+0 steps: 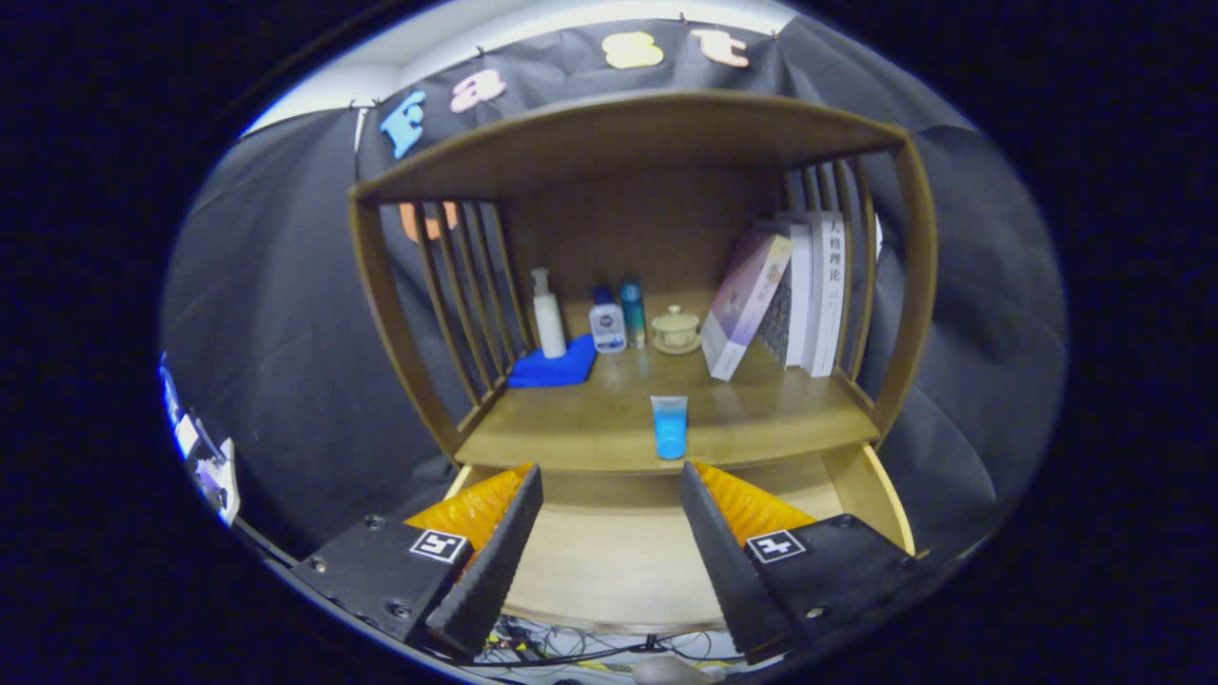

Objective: Pull open the drawer, take out the items inside it, and place them on the countertop above the cabinet.

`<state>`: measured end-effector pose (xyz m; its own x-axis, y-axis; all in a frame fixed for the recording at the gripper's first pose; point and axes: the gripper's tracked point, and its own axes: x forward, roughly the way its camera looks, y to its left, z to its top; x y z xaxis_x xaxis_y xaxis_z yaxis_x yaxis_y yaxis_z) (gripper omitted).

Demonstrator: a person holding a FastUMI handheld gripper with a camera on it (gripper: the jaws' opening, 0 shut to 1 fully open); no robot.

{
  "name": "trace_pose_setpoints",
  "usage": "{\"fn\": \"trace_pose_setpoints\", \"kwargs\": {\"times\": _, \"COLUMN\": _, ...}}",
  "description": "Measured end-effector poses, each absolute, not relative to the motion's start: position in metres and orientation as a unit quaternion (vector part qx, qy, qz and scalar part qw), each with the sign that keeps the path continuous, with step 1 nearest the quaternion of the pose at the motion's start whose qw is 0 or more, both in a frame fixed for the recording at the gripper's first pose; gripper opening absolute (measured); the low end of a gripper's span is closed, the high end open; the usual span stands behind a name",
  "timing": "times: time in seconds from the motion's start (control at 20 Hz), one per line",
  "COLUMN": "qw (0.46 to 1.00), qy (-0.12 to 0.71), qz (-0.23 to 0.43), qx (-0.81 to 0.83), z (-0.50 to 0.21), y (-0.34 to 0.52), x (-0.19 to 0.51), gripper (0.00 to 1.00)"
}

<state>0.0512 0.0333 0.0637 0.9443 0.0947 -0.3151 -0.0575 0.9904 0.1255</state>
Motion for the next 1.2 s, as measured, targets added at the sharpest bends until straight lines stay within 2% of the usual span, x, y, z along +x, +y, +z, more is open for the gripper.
{"fn": "trace_pose_setpoints", "kwargs": {"times": 0.1, "qw": 0.991, "qy": 0.123, "qz": 0.031, "qx": 0.053, "z": 0.071, "y": 0.029, "x": 0.029, "gripper": 0.98}}
{"fn": "trace_pose_setpoints", "kwargs": {"times": 0.5, "qw": 0.999, "qy": 0.001, "qz": 0.040, "qx": 0.021, "z": 0.088, "y": 0.040, "x": -0.034, "gripper": 0.98}}
{"fn": "trace_pose_setpoints", "kwargs": {"times": 0.8, "qw": 1.000, "qy": -0.014, "qz": 0.004, "qx": 0.006, "z": 0.028, "y": 0.021, "x": -0.057, "gripper": 0.98}}
{"fn": "trace_pose_setpoints", "kwargs": {"times": 1.2, "qw": 0.999, "qy": 0.036, "qz": -0.026, "qx": 0.009, "z": -0.083, "y": 0.004, "x": -0.067, "gripper": 0.98}}
